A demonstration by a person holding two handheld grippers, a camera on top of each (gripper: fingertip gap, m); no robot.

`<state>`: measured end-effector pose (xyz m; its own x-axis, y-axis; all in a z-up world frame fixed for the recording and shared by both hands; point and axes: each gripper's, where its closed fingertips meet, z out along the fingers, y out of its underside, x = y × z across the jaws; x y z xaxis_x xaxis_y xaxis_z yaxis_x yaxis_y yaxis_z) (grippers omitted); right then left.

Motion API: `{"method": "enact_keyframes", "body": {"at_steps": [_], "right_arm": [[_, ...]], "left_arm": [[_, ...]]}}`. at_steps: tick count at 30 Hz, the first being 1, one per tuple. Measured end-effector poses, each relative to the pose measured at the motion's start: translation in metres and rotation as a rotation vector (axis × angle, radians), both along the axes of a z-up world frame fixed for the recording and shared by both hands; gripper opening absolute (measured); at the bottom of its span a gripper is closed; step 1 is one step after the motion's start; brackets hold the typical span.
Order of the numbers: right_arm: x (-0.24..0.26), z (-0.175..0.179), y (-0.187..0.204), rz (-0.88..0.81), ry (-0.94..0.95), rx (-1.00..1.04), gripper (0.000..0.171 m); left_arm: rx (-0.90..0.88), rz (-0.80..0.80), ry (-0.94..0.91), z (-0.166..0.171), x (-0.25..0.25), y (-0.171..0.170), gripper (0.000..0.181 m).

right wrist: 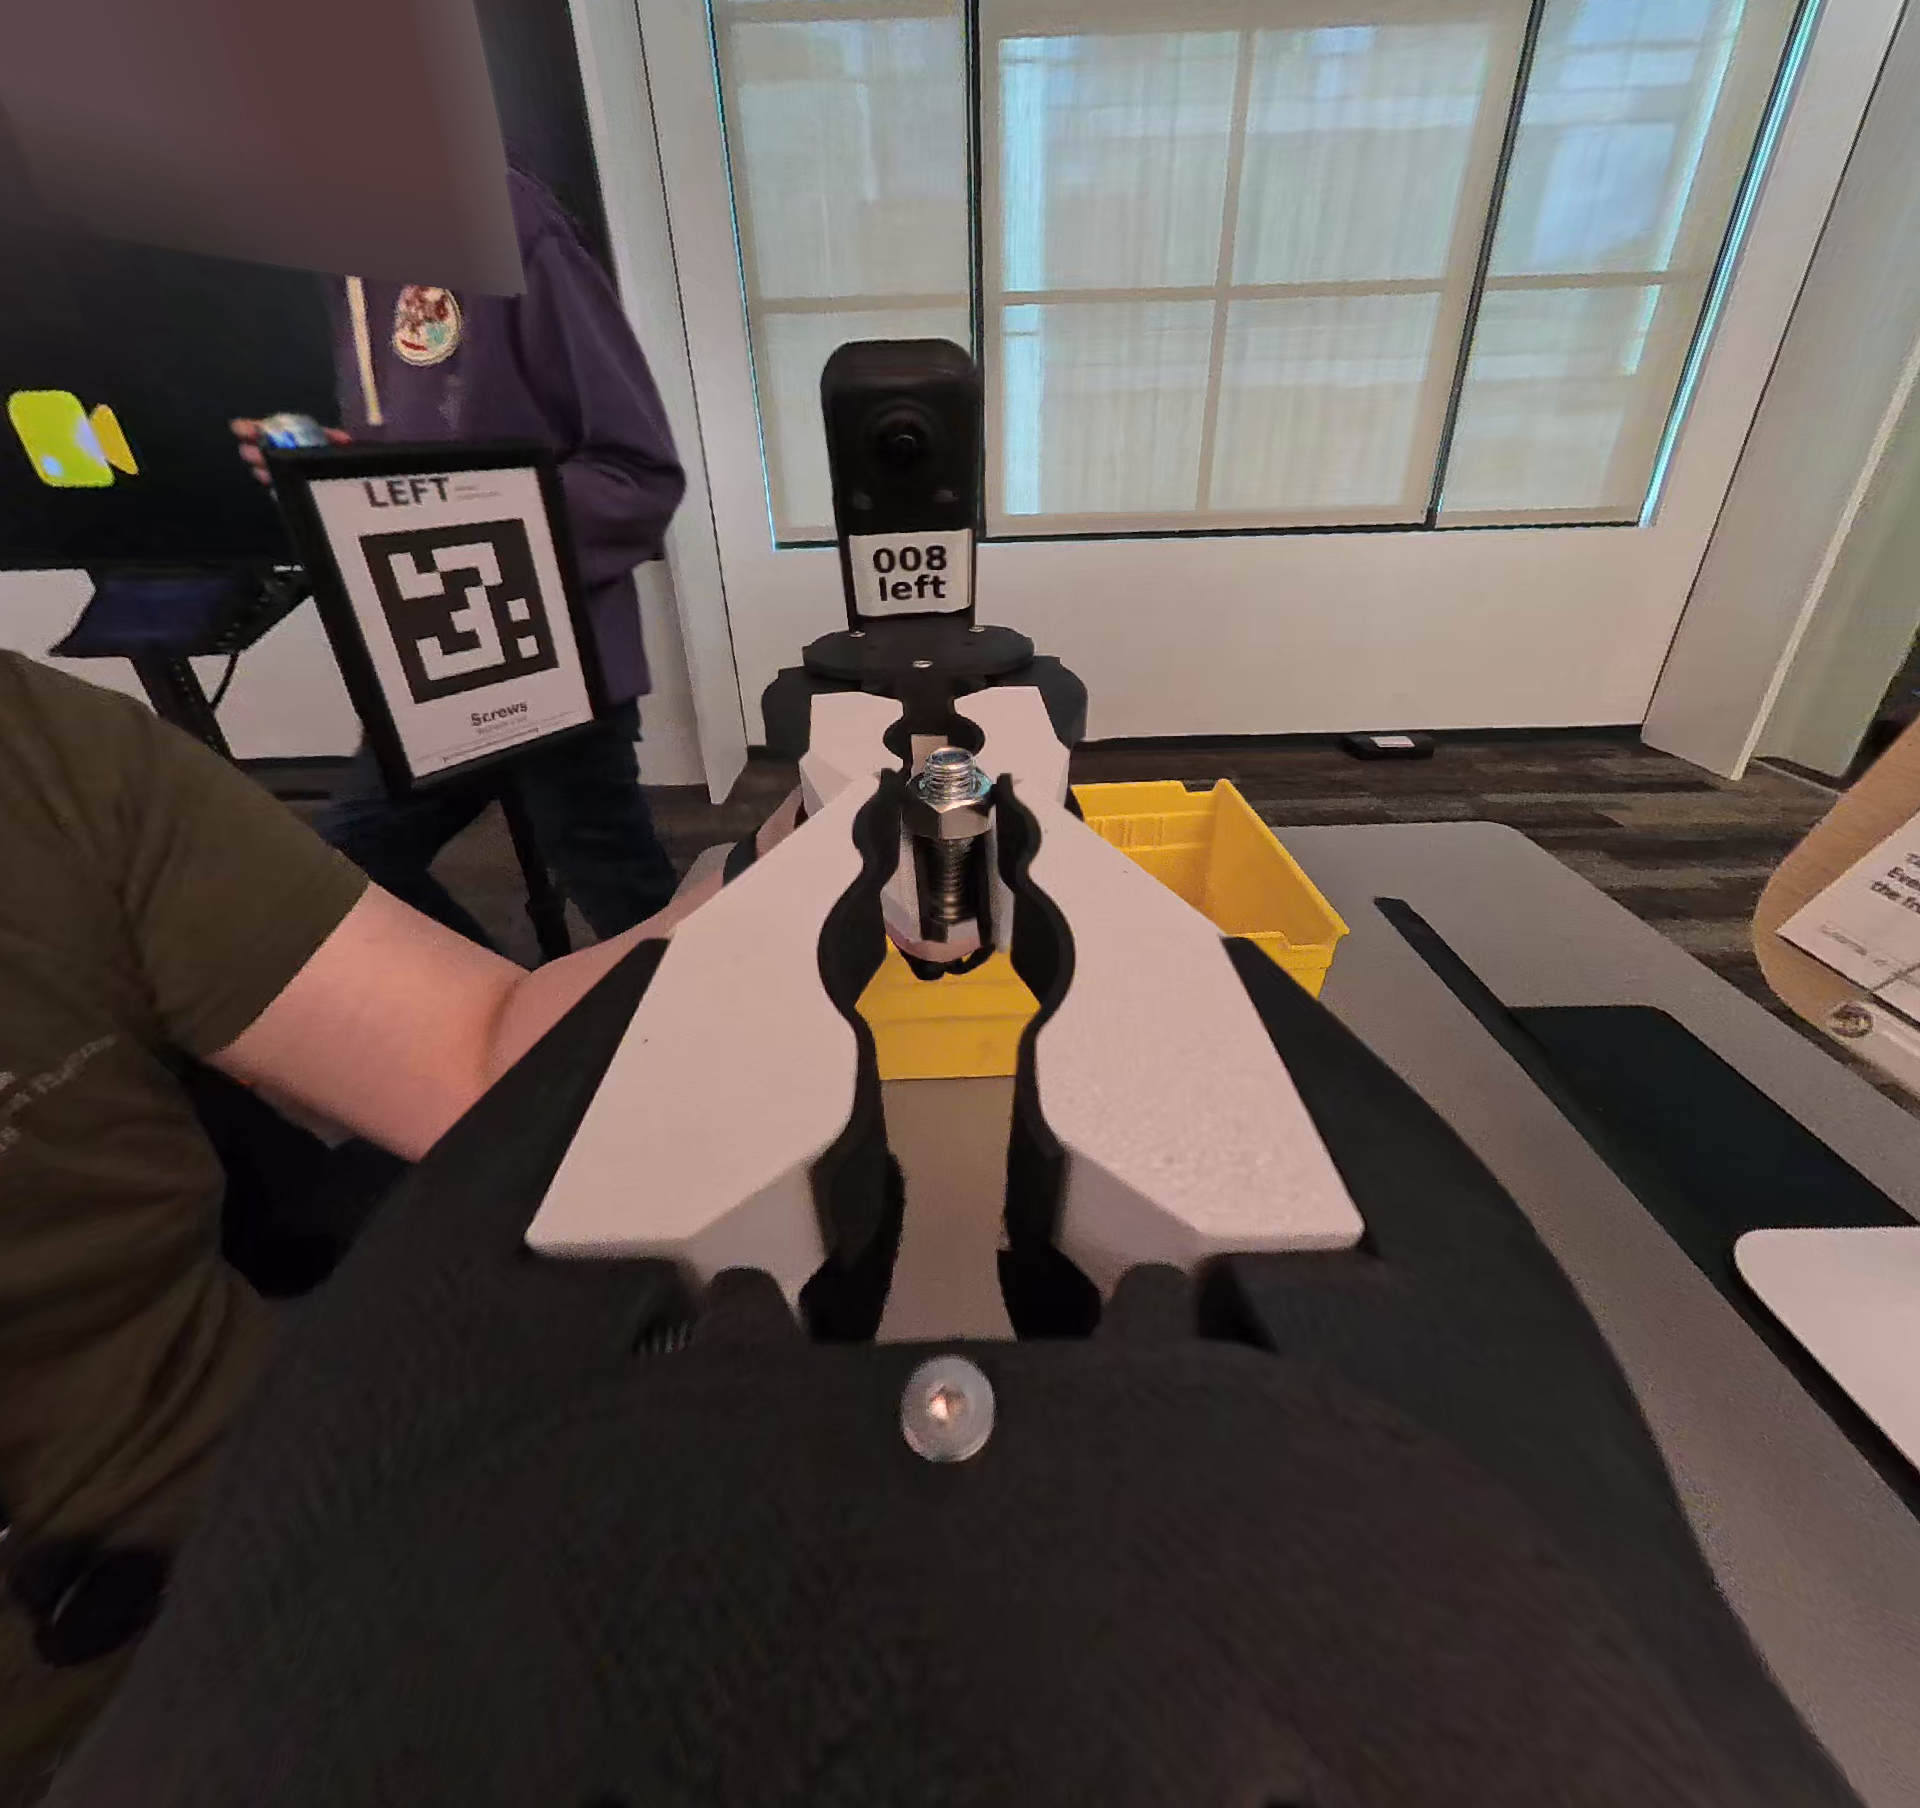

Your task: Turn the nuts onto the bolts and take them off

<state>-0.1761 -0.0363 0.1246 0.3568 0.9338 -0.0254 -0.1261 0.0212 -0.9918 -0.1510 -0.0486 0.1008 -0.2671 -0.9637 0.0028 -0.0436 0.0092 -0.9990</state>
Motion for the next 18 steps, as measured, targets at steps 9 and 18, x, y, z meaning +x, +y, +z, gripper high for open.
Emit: {"method": "enact_keyframes", "body": {"at_steps": [9,18], "right_arm": [[-0.004,-0.001,-0.002,-0.016,-0.052,-0.004,0.017],[0.004,0.005,0.008,-0.083,0.003,-0.029,0.017]], "left_arm": [[-0.012,-0.012,-0.004,0.003,-0.002,-0.003,0.007],[-0.086,0.077,-0.069,0.016,-0.008,0.017,0.043]]}}
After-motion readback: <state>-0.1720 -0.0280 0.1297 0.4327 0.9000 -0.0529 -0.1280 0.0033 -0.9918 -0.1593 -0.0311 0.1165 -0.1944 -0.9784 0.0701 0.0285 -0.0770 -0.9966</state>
